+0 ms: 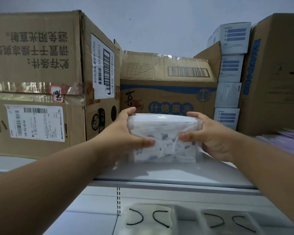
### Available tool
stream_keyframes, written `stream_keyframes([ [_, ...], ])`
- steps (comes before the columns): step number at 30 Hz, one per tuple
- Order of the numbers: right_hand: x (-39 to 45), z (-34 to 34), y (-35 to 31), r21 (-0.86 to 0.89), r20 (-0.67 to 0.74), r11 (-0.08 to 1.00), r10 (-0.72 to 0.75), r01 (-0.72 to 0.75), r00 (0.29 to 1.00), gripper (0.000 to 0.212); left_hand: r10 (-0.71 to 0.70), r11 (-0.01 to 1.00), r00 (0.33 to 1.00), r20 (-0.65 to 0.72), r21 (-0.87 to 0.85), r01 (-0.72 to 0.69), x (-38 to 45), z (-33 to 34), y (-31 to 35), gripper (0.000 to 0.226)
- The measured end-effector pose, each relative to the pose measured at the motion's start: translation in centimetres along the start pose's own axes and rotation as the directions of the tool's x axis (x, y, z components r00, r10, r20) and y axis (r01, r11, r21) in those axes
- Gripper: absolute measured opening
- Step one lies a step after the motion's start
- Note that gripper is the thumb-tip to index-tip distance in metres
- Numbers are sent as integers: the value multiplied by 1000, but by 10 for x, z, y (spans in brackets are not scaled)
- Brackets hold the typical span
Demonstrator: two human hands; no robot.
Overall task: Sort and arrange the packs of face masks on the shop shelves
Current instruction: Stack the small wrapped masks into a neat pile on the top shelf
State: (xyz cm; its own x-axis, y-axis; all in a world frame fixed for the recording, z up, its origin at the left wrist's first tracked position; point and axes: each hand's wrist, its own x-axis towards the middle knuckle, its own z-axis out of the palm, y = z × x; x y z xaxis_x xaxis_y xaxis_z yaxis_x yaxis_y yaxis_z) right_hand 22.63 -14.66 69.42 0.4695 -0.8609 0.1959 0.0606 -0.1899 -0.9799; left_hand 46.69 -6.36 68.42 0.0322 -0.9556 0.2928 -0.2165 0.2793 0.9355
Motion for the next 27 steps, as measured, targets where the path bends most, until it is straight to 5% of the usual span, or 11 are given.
stream_keyframes([
  [4,-2,3,1,-104,21,990,-88,90,996,51,-26,995,999,25,-97,29,2,-5,0,131],
  [8,1,2,3,-77,-53,988,-141,136,989,49,-71,989,995,75,-122,80,3,-11,1,147],
  [11,1,3,6,-54,-49,991,-122,119,991,47,-96,992,995,29,-84,98,7,-10,-1,117],
  [15,-4,5,3,-44,165,997,-54,62,985,48,-77,996,996,40,-35,78,14,-1,2,58],
  [21,3,-6,7,77,83,997,-20,14,996,98,-135,922,983,128,-347,172,18,-4,-6,88],
  [27,2,4,6,-56,272,997,-42,60,961,73,-129,958,980,150,-237,163,14,-2,-6,67],
])
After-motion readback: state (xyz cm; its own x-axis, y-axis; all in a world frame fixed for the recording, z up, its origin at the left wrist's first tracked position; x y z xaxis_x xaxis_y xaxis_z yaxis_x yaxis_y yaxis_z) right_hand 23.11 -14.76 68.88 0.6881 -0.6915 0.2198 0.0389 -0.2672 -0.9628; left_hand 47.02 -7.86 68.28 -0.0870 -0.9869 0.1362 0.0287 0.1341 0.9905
